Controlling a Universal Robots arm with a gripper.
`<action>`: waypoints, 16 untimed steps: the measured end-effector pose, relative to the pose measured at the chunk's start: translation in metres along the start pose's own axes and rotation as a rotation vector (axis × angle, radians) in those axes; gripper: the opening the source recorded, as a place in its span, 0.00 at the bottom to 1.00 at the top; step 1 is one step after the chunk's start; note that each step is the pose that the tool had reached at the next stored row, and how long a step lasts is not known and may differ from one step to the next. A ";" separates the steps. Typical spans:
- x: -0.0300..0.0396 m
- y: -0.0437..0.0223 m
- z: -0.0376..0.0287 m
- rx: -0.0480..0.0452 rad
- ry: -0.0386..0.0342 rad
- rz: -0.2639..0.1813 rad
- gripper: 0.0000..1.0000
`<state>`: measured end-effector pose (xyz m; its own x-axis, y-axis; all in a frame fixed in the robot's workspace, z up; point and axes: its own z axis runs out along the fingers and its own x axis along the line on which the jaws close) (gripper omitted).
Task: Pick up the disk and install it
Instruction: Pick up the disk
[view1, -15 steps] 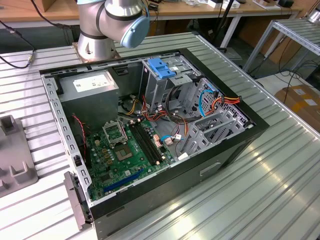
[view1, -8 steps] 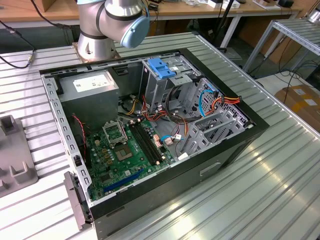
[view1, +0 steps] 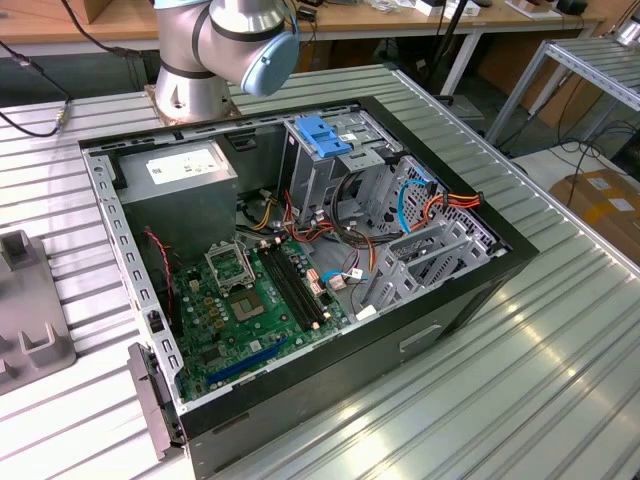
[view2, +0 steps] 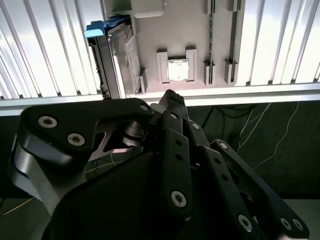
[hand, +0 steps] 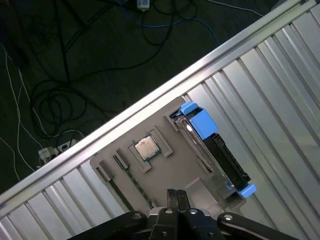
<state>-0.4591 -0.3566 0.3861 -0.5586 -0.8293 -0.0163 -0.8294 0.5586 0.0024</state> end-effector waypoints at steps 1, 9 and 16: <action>0.0000 0.0000 0.0000 0.0000 0.0001 -0.009 0.10; 0.0000 0.0000 0.0000 -0.0005 0.0007 -0.052 0.10; 0.0000 0.0000 0.0000 -0.0006 0.0017 -0.095 0.10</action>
<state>-0.4591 -0.3566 0.3861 -0.4771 -0.8787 -0.0148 -0.8788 0.4771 0.0015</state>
